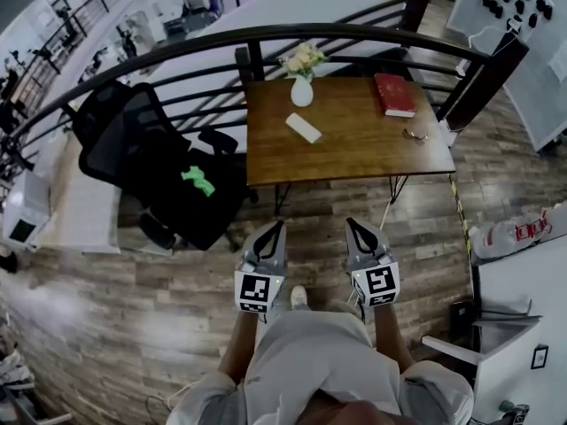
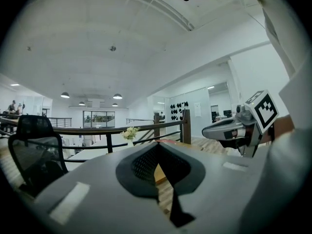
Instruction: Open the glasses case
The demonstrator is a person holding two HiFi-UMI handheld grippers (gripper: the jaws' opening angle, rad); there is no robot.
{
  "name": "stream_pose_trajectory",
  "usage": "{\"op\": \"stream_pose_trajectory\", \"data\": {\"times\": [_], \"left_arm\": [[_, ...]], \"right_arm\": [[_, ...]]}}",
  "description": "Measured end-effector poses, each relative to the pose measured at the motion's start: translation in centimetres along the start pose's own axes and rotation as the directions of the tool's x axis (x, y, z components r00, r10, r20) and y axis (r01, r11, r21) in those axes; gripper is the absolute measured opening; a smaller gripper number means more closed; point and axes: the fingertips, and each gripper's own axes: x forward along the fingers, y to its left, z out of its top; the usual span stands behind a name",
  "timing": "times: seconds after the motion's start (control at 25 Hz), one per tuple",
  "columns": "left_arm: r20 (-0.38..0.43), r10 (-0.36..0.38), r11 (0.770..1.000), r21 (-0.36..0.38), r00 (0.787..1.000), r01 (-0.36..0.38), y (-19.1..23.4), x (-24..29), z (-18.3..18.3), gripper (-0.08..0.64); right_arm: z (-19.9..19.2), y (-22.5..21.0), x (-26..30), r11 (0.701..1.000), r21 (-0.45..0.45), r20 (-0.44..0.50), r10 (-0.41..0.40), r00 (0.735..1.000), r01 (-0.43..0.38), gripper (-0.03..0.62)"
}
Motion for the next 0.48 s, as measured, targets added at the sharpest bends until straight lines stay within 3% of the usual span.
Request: {"op": "stream_pose_trajectory", "data": {"times": [0.48], "left_arm": [[0.0, -0.005, 1.0, -0.01, 1.0, 0.005, 2.9, 2.9, -0.1, 0.02]], "right_arm": [[0.6, -0.9, 3.6, 1.0, -0.002, -0.003, -0.014, 1.0, 0.014, 0.003]]}}
